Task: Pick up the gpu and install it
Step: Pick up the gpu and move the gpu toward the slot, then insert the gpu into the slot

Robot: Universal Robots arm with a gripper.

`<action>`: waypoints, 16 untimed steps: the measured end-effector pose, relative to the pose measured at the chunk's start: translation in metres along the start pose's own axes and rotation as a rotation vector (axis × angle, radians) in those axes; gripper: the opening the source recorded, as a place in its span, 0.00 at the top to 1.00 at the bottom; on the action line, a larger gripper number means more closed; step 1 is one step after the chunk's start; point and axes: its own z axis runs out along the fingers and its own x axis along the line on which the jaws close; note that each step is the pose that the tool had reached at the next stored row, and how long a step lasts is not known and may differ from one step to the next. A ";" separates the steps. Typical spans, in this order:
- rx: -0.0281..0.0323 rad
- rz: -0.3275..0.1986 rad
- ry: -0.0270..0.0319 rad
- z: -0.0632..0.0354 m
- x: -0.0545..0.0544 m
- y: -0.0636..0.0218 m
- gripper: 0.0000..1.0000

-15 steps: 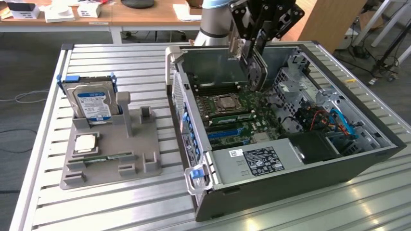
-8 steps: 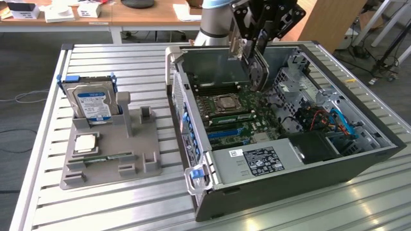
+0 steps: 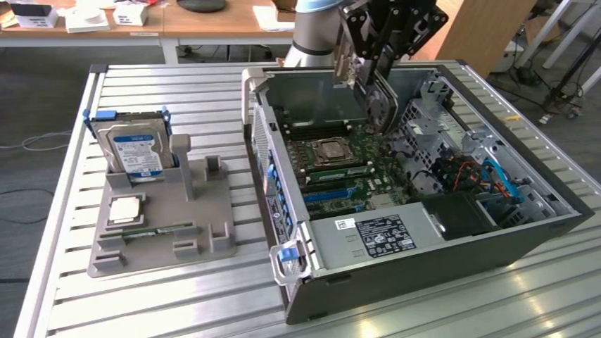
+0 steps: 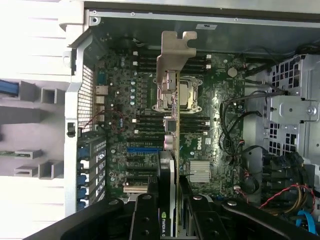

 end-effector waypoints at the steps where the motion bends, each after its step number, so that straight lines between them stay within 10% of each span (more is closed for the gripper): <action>1: -0.0003 0.000 0.0000 0.0001 -0.003 0.0000 0.73; 16: -0.0005 0.000 -0.0001 0.0001 -0.007 -0.0001 0.73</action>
